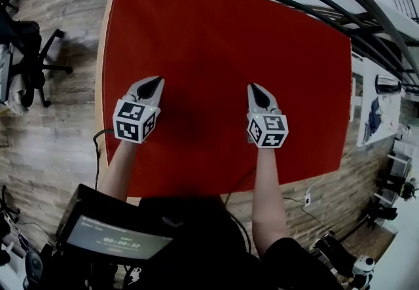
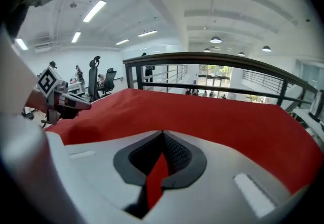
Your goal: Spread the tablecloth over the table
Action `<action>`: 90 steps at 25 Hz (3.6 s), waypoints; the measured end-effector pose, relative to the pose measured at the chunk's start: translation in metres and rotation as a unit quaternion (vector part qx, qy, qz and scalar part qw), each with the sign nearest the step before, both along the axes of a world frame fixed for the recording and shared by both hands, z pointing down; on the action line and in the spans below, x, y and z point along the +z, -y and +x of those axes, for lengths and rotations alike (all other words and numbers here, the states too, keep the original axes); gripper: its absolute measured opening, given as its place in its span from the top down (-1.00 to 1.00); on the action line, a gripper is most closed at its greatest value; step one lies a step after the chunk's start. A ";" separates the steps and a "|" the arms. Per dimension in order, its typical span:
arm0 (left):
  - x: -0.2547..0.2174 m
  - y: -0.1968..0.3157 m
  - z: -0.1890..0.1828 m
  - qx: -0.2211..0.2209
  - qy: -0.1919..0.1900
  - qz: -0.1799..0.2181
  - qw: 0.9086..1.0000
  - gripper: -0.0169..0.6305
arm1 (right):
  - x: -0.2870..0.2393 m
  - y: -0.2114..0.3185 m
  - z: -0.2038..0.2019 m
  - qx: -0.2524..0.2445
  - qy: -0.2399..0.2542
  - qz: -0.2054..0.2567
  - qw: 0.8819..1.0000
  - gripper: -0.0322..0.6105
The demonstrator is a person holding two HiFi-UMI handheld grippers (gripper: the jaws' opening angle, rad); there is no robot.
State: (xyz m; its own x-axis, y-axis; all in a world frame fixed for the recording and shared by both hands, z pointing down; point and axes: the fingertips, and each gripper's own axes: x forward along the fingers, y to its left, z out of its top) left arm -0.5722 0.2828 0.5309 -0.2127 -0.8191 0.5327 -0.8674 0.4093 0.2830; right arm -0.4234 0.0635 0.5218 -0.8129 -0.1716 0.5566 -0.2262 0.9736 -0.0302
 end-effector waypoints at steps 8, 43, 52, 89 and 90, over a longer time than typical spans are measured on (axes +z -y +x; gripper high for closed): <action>0.009 -0.003 0.055 -0.042 0.012 -0.031 0.999 0.93 | 0.020 0.103 0.155 0.075 -0.047 0.025 0.996 0.87; 0.062 0.004 0.011 -0.198 0.063 -0.177 0.962 0.92 | 0.079 0.262 0.192 0.157 -0.103 0.016 0.982 0.87; 0.062 0.020 -0.008 -0.203 0.074 -0.182 0.959 0.92 | 0.077 0.282 0.166 0.148 -0.105 0.011 0.983 0.87; -0.090 -0.112 0.330 -0.123 0.088 0.056 0.987 0.94 | -0.058 -0.012 0.436 0.070 0.058 -0.018 0.996 0.87; -0.103 -0.110 0.344 -0.114 0.093 0.070 0.987 0.94 | -0.068 -0.025 0.446 0.069 0.066 -0.021 0.995 0.87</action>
